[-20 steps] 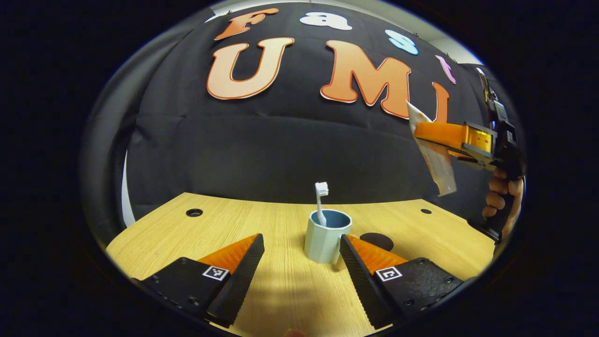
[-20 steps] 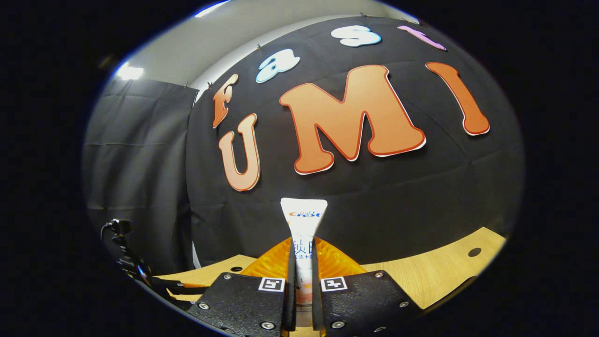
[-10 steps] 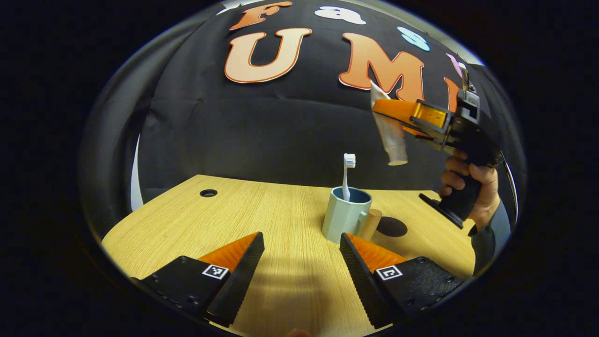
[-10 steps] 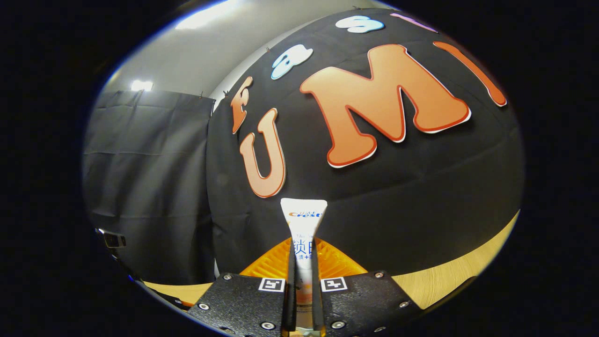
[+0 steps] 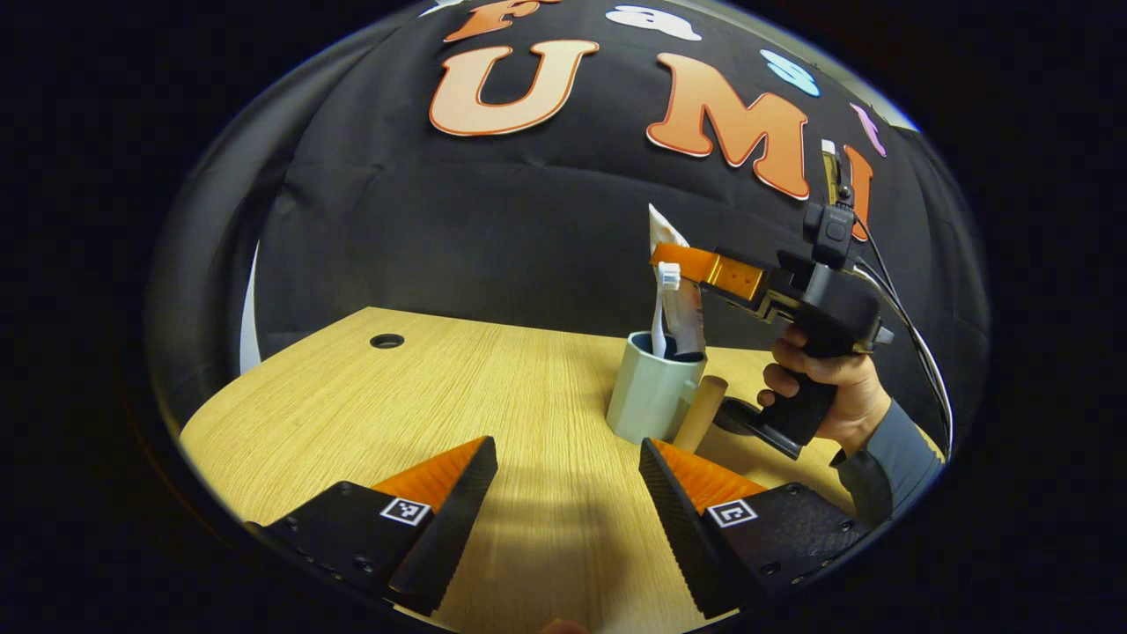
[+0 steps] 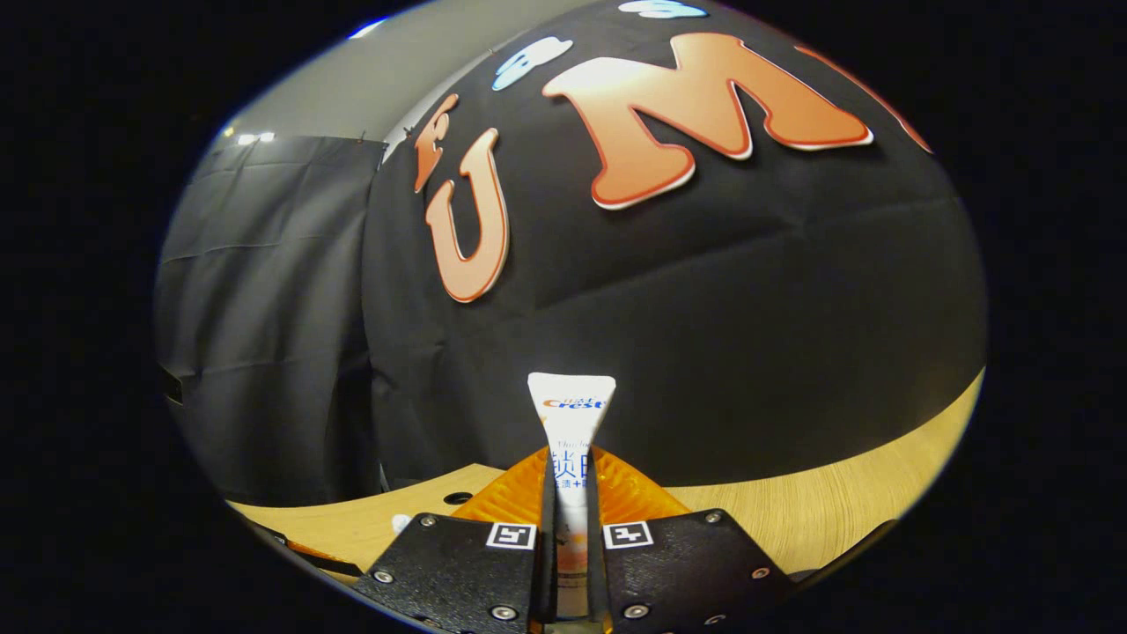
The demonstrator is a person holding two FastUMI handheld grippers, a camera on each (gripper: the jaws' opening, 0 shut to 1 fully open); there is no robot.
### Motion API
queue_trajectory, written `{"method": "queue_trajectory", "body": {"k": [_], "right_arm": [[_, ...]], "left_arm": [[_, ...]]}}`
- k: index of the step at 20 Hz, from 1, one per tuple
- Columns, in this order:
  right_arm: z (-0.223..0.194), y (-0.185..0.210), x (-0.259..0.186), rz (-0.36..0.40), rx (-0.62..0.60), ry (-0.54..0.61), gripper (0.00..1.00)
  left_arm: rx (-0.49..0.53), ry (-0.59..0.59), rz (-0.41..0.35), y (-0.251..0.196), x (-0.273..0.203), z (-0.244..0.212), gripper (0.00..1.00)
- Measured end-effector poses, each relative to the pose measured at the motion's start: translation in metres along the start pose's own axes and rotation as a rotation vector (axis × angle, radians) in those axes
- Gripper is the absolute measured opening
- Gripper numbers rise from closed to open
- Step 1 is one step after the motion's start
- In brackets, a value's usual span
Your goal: Put the toothbrush and toothpaste on the desktop into the cup, then pick up the cup and place it on the coaster on the desktop.
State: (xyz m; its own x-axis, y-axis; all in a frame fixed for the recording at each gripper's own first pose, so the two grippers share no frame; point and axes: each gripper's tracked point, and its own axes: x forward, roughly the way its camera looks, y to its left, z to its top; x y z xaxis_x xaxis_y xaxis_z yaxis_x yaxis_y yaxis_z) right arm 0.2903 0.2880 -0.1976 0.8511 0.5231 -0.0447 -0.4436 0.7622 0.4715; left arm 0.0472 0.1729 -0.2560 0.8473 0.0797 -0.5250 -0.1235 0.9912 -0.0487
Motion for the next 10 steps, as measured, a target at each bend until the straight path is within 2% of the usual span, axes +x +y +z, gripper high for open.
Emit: {"method": "queue_trajectory", "body": {"k": [2, 5, 7, 10], "right_arm": [[-0.004, 0.000, -0.002, 0.003, 0.004, 0.019, 0.13], [-0.016, 0.005, -0.012, 0.019, -0.053, 0.082, 0.20], [-0.029, 0.008, -0.025, 0.034, -0.097, 0.157, 0.24], [-0.058, 0.004, -0.051, 0.013, -0.145, 0.332, 0.28]], "left_arm": [[-0.002, 0.006, 0.008, 0.001, 0.000, -0.002, 0.98], [-0.009, 0.011, 0.009, 0.002, -0.003, 0.000, 0.98], [-0.021, 0.014, 0.002, -0.004, -0.008, 0.001, 0.98], [-0.044, 0.005, -0.012, -0.015, -0.017, 0.008, 0.98]]}}
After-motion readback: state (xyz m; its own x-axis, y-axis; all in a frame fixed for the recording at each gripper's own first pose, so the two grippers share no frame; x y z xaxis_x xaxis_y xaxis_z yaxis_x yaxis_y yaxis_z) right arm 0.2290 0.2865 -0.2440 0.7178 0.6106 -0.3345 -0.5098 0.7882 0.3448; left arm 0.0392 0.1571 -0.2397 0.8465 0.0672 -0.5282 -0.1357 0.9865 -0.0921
